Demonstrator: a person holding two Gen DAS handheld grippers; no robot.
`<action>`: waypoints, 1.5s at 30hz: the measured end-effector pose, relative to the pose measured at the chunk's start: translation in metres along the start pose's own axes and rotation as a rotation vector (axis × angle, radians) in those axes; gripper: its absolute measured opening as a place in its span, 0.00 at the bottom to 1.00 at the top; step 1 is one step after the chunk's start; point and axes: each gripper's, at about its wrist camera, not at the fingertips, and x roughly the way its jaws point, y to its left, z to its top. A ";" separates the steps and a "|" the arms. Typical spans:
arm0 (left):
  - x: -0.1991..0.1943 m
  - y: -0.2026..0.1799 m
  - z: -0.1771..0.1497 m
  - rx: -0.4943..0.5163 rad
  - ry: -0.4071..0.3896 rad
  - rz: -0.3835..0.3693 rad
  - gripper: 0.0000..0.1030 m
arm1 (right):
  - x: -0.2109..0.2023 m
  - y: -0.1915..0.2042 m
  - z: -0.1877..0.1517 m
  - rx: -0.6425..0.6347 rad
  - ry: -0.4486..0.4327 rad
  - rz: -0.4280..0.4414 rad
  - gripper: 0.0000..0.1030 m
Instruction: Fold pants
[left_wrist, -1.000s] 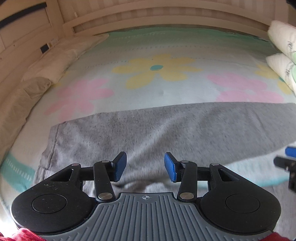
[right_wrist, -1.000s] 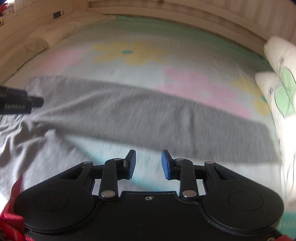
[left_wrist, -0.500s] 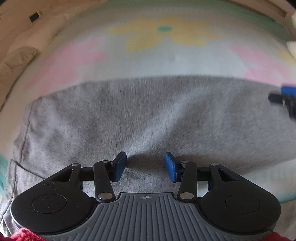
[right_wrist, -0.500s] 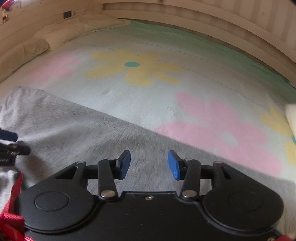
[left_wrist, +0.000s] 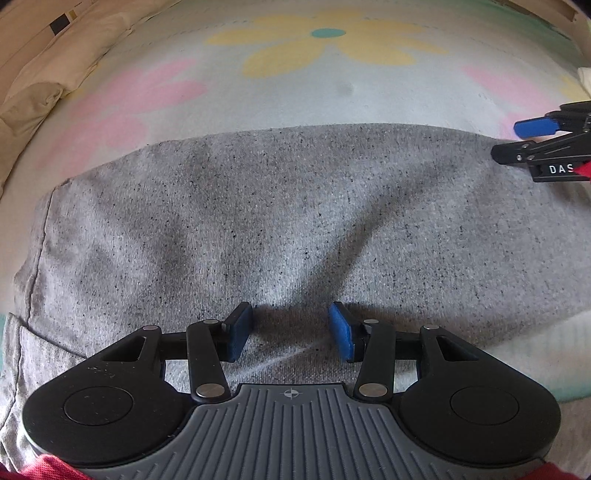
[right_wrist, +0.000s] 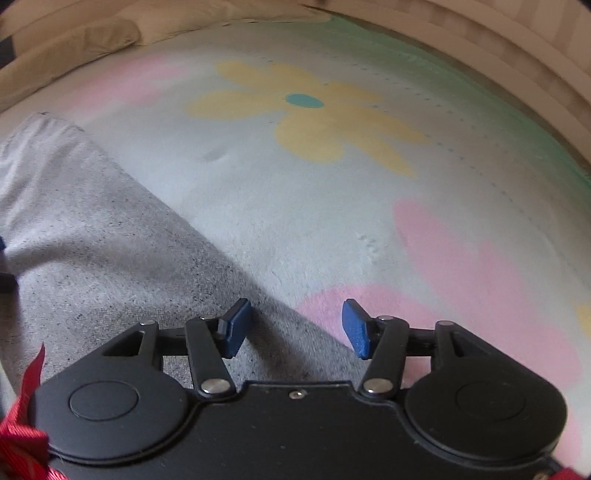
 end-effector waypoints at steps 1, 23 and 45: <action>0.002 -0.001 0.002 -0.001 -0.002 0.000 0.44 | 0.000 -0.003 0.000 0.009 0.009 0.043 0.51; -0.047 -0.015 0.055 -0.189 -0.136 -0.275 0.43 | -0.106 0.072 -0.072 -0.026 -0.155 0.037 0.08; -0.007 -0.005 0.070 -0.258 -0.072 -0.297 0.43 | -0.111 0.101 -0.096 -0.110 -0.147 0.041 0.08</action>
